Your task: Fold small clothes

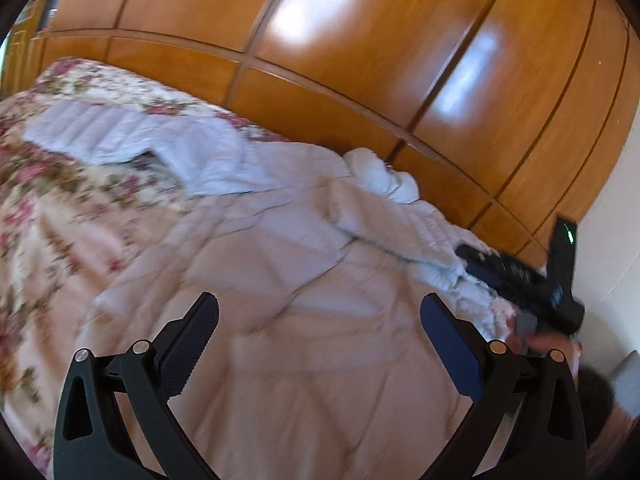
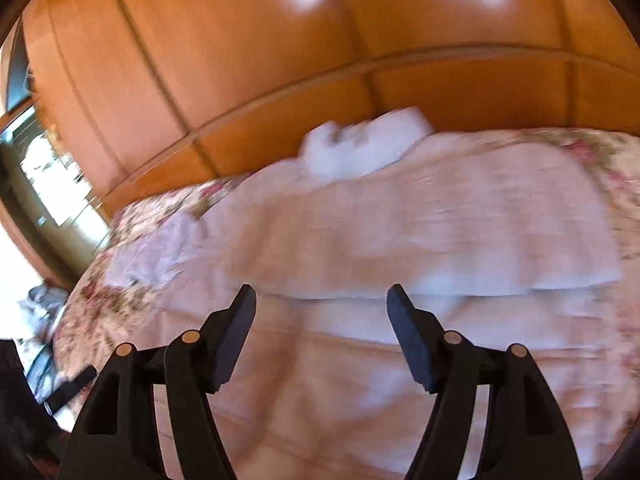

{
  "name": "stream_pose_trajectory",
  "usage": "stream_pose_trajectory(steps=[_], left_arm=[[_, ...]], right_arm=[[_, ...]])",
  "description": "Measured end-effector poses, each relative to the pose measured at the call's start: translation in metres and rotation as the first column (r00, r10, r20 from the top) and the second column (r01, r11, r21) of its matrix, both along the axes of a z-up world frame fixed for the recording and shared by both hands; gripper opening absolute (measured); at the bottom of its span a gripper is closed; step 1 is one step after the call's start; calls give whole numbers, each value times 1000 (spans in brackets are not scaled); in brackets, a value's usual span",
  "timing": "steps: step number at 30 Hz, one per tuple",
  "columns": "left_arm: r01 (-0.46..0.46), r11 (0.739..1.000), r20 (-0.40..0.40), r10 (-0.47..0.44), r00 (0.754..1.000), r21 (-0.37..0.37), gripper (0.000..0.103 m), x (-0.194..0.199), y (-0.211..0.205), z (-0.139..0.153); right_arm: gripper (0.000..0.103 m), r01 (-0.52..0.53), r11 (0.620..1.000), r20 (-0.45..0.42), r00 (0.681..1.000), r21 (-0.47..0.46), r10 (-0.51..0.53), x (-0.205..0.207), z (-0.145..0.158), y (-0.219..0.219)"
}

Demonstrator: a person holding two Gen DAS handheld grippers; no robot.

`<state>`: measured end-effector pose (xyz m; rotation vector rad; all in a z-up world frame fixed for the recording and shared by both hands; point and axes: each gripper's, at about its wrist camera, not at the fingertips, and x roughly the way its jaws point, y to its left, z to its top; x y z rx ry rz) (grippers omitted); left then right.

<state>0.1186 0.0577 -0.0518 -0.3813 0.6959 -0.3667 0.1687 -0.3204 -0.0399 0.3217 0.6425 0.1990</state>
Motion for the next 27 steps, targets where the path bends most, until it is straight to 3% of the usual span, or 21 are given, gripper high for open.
stream_pose_trajectory(steps=[2,6,13,15,17,19,20,22,24,27], left_arm=[[21,1000,-15,-21,1000,-14,98,21,-14,2],[44,999,-91,-47,995,-32,89,74,-43,-1],[64,997,-166,-55,985,49,85,151,-92,-22],[87,994,-184,-72,980,74,76,164,-103,-29],[111,990,-220,-90,971,87,52,178,-111,-40],[113,988,-248,-83,965,109,39,186,-116,-49],[114,989,-244,-87,966,96,29,187,-115,-51],[114,991,-224,-94,970,74,15,186,-110,-50],[115,991,-212,-99,972,64,13,186,-106,-48],[97,992,-179,-82,980,75,12,183,-97,-42]], right_arm=[[66,96,995,-4,995,32,-96,-6,-6,-28],[51,268,957,-46,963,112,-264,-12,-19,-77],[51,335,920,-63,942,204,-329,-24,-43,-112],[51,329,921,-38,944,210,-329,-27,-44,-112],[51,329,922,-26,943,204,-331,-30,-42,-114],[49,333,926,-34,942,178,-333,-30,-35,-110],[43,325,931,-18,945,166,-327,-32,-27,-107],[43,301,947,49,950,109,-308,-31,-7,-99],[43,283,957,92,953,61,-288,-26,10,-93],[43,297,954,78,951,25,-298,-5,18,-90]])
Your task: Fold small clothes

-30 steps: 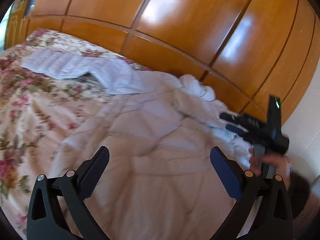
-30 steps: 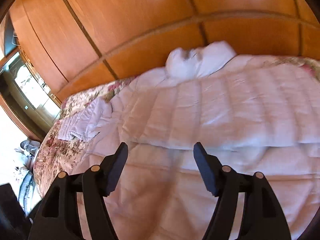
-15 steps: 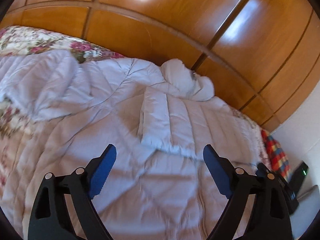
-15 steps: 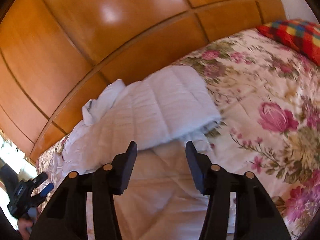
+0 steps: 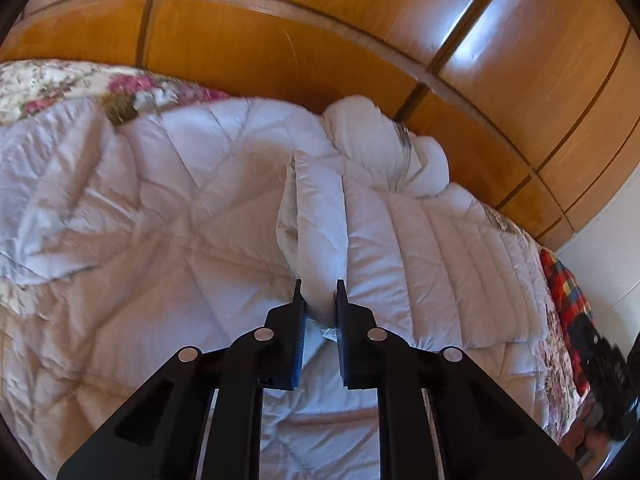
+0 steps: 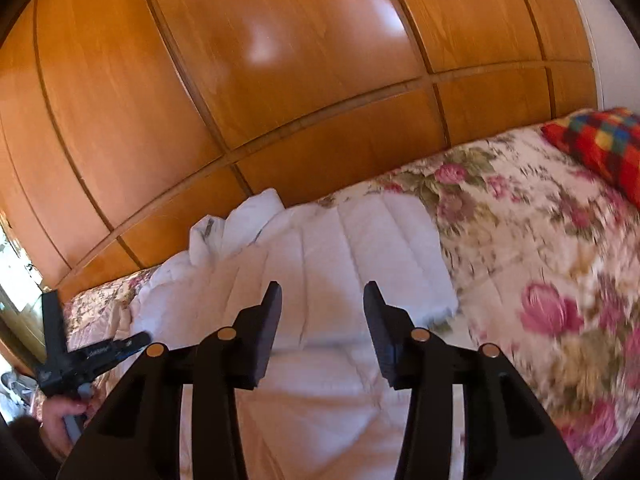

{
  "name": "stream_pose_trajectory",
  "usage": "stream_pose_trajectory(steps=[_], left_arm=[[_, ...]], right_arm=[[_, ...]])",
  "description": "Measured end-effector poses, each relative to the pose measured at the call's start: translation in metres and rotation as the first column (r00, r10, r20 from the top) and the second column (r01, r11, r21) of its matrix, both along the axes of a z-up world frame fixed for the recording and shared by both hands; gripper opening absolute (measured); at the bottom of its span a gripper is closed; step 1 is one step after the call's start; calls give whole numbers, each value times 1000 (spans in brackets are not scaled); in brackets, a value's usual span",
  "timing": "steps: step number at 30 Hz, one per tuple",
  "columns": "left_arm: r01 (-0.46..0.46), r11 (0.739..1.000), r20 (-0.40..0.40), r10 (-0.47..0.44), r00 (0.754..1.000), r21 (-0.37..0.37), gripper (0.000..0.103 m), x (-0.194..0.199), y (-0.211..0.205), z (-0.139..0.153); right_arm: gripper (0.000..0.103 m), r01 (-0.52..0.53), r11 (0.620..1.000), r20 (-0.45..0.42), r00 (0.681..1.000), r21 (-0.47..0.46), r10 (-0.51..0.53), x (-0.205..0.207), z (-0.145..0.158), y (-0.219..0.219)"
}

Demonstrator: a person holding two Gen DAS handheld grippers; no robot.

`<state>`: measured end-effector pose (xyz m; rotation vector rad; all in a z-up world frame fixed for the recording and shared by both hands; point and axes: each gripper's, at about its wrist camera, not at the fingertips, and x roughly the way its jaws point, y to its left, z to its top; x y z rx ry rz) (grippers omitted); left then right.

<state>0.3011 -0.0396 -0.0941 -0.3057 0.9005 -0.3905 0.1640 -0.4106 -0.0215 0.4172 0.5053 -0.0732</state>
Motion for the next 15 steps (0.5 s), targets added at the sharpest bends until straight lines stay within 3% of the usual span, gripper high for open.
stream_pose_trajectory(steps=[5,9,15], left_arm=[[-28,1000,-10,28,1000,4,12,-1,9,-5],[-56,998,9,56,998,35,12,-2,13,-18],[-49,997,27,47,999,52,12,-4,10,-29]], right_arm=[[41,32,999,-138,990,2,-31,32,-31,-3],[42,36,999,-162,986,5,-35,37,-50,-4],[42,35,997,-179,983,-74,-48,45,-59,7]])
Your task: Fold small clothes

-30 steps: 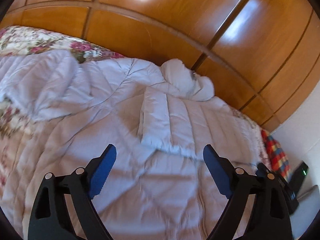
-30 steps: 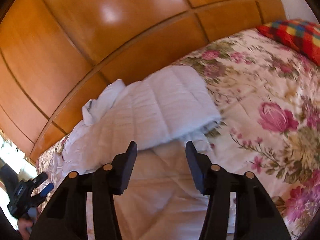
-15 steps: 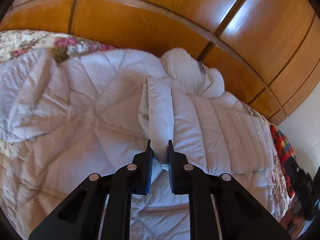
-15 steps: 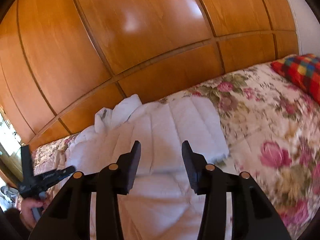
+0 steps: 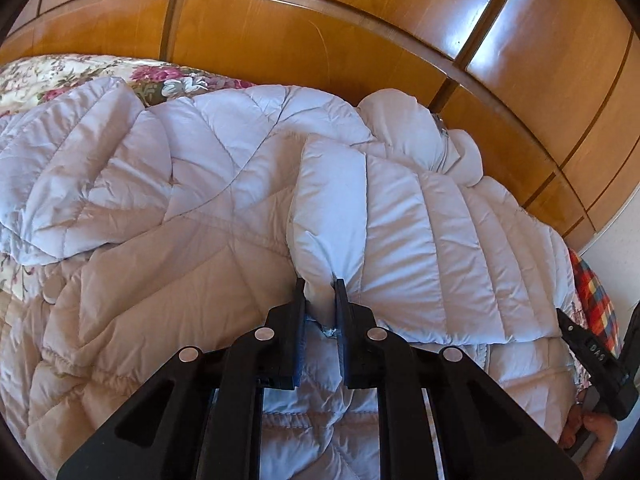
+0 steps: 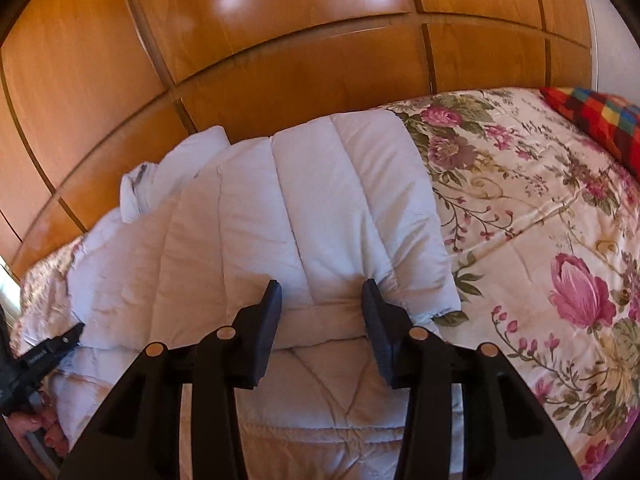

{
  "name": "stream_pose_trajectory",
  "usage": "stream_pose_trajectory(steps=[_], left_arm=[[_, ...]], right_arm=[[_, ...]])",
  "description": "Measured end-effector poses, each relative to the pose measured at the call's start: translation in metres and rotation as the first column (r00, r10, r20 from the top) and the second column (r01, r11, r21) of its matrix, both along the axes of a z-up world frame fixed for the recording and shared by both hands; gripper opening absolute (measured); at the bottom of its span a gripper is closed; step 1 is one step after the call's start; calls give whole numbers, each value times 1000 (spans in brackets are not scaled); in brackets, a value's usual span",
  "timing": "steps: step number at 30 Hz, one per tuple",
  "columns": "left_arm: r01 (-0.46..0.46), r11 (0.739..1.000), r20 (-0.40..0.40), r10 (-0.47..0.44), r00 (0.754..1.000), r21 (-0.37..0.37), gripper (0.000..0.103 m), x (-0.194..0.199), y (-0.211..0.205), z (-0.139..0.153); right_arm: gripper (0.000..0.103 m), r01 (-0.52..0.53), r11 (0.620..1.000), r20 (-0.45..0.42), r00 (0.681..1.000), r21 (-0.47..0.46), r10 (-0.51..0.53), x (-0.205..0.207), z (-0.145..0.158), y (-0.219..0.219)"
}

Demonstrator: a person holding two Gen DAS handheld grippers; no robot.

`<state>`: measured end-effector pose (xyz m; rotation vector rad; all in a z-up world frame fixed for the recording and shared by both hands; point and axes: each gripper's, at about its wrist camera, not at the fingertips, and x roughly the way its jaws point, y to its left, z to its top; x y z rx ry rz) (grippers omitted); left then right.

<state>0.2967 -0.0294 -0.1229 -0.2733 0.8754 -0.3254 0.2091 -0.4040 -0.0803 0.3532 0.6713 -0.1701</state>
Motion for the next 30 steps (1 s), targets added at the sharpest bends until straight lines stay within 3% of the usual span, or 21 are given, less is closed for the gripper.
stream_pose_trajectory(steps=[3,4,7,11,15,16,19,23,26,30], left_arm=[[-1,999,-18,0,1000,-53,16,-1,8,3],[-4,998,-24,2,1000,-63,23,-5,12,8],[-6,995,18,7,1000,-100,71,-21,28,25],[-29,985,86,44,995,-167,73,-41,69,48],[-161,961,85,184,979,-225,74,-47,135,54],[-211,945,68,235,970,-249,76,-47,155,51],[-390,860,-37,401,915,-329,76,-46,220,36],[-548,743,-128,546,828,-384,76,-51,283,19],[-602,709,-141,597,790,-366,72,-47,312,9],[-630,671,-173,618,767,-391,59,-34,339,-4]], right_arm=[[42,2,1000,10,1000,-1,-2,-1,0,-1],[42,2,1000,15,1000,8,-2,-2,0,-2],[42,3,1000,20,1000,7,-3,-3,2,-1],[43,7,1000,19,1000,-14,-6,-3,3,3],[45,6,1000,22,1000,-12,-6,-3,3,4],[47,0,1000,30,1000,-10,0,-4,4,4],[59,-6,1000,81,997,-7,7,-12,8,5],[60,8,1000,126,992,-2,-8,-20,12,4],[60,9,1000,105,994,-10,-8,-16,11,5],[61,11,1000,93,996,-17,-10,-14,10,6]])
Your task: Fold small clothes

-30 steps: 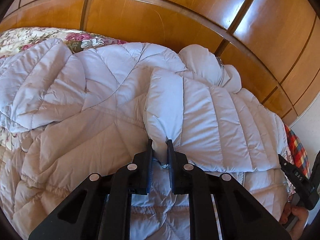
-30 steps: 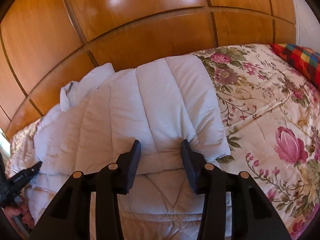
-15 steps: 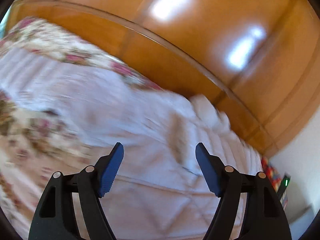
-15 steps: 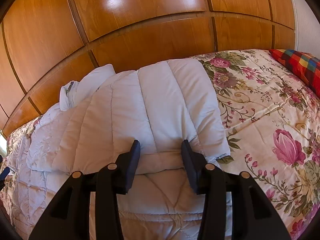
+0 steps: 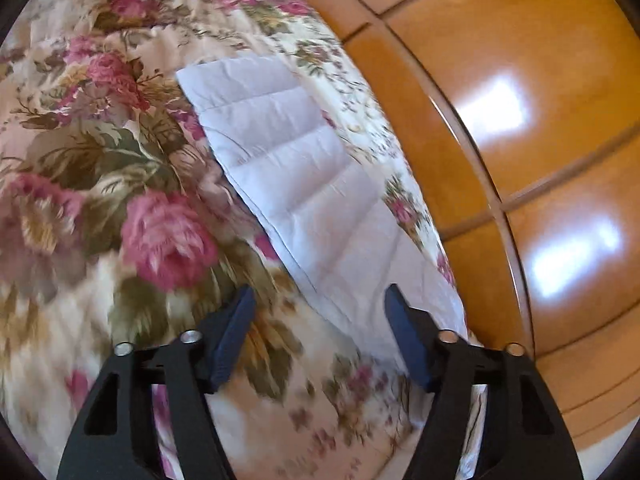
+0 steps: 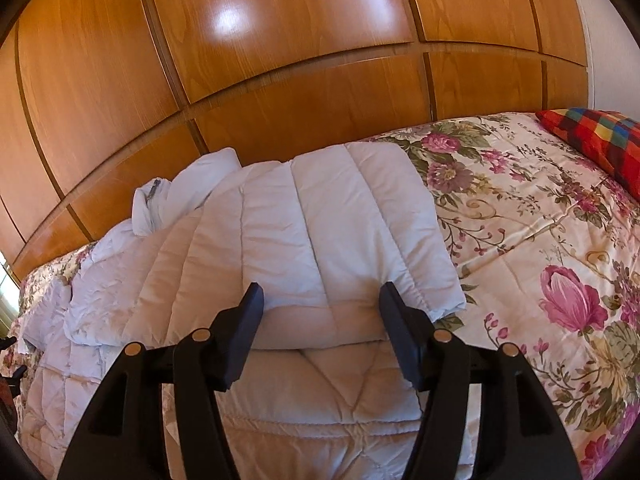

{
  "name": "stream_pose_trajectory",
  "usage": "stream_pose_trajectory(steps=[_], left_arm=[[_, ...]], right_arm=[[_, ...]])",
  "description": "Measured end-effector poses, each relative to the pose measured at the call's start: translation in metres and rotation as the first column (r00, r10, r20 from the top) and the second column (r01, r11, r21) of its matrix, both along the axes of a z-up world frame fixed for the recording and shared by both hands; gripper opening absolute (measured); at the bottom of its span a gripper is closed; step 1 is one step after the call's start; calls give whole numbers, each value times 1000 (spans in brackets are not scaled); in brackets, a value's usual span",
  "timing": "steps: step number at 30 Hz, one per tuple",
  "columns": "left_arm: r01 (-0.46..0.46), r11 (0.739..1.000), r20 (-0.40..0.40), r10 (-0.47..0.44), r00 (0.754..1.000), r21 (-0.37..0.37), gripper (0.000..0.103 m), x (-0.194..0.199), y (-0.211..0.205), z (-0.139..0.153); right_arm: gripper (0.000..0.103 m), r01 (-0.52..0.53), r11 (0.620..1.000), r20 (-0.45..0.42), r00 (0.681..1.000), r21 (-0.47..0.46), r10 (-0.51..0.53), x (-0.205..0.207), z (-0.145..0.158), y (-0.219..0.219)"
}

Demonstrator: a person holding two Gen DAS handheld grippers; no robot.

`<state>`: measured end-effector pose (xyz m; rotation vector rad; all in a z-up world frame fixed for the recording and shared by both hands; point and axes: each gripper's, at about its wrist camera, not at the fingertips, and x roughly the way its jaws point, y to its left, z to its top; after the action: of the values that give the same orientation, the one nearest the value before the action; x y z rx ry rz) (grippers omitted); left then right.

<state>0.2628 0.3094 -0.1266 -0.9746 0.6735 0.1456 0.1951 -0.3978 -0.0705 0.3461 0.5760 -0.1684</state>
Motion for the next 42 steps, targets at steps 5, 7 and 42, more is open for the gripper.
stream_pose_trajectory(steps=[5,7,42], left_arm=[[-19,998,23,20,1000,-53,49,21,18,-13],[-27,998,27,28,999,-62,48,26,24,-16],[254,895,291,-370,882,366,6,24,-147,158]], right_arm=[[61,3,1000,-10,1000,-7,-3,2,-2,1],[61,3,1000,-10,1000,-8,-3,2,-2,1],[61,4,1000,9,1000,28,-4,0,0,-3]])
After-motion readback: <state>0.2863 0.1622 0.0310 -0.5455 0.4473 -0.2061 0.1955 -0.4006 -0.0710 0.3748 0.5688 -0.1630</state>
